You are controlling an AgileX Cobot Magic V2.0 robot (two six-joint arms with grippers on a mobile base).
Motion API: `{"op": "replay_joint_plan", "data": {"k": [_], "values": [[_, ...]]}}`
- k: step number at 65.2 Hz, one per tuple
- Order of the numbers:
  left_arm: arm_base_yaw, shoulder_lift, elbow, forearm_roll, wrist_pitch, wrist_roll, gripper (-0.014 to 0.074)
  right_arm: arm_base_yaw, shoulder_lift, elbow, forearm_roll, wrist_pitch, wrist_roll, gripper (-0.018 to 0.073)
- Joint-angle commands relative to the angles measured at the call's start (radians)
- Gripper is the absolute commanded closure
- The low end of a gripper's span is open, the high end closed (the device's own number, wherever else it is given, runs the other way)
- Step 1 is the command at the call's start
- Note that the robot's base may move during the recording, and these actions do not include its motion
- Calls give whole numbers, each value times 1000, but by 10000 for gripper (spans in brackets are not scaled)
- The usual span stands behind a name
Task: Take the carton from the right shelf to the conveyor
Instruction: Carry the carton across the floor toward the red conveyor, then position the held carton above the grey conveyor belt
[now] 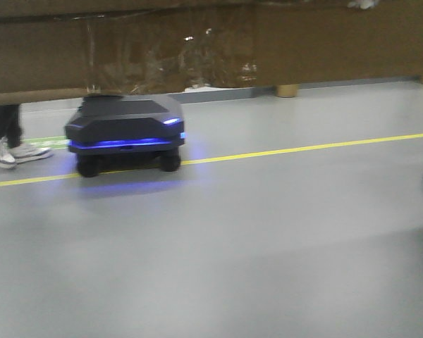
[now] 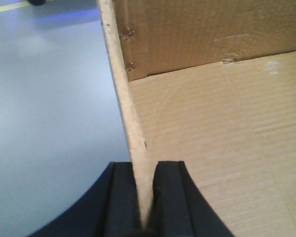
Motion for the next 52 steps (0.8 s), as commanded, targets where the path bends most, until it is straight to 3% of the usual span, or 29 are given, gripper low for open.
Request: {"op": "replay_joint_plan", "data": {"k": [1,52], "values": [[-6,-9,0,0,-25,7,610,1,-10,-8,22,-60,-5,628],[-6,-9,0,11,-25,7,610,1,-10,-8,22,-60,-5,628]]}}
